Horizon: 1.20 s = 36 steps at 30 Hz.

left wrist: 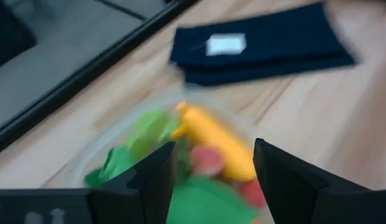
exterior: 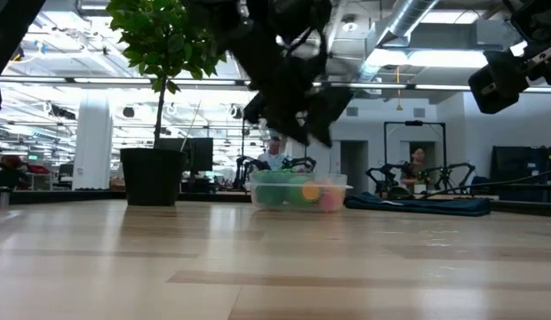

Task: Pick and placing Produce into tupperware
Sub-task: Return to Home Position

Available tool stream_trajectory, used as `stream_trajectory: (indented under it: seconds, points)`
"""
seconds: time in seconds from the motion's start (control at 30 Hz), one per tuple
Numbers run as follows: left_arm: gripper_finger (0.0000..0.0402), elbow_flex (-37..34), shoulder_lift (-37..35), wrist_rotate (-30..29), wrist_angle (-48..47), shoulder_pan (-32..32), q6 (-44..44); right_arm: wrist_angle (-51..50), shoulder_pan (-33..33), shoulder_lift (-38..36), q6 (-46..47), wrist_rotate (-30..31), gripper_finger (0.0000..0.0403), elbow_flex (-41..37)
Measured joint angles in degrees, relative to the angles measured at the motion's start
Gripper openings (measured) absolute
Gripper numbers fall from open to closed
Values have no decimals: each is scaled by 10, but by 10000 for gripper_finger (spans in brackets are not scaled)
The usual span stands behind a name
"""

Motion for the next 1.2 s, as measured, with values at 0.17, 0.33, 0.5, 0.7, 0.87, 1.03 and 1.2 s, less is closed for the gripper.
stream_trajectory:
  seconds: [0.17,0.33,0.5,0.7,0.87,1.03,1.2]
  points:
    - [204,70,-1,74,-72,-7,55,-3,0,0,-11,12,221,0]
    - [204,103,-1,38,-126,-28,103,-3,0,0,-38,55,221,0]
    - [204,73,-2,-76,-54,-68,114,-3,0,0,-45,57,221,0]
    - [203,-38,-24,-29,144,-95,123,-9,0,0,-45,57,221,0]
    - [203,-154,-69,52,330,-96,123,-11,0,1,-46,70,221,0]
    - [203,-305,-144,41,535,-93,115,-11,0,1,-46,100,221,0]
    - [203,-419,-231,56,641,-93,136,-11,0,1,-45,102,221,0]
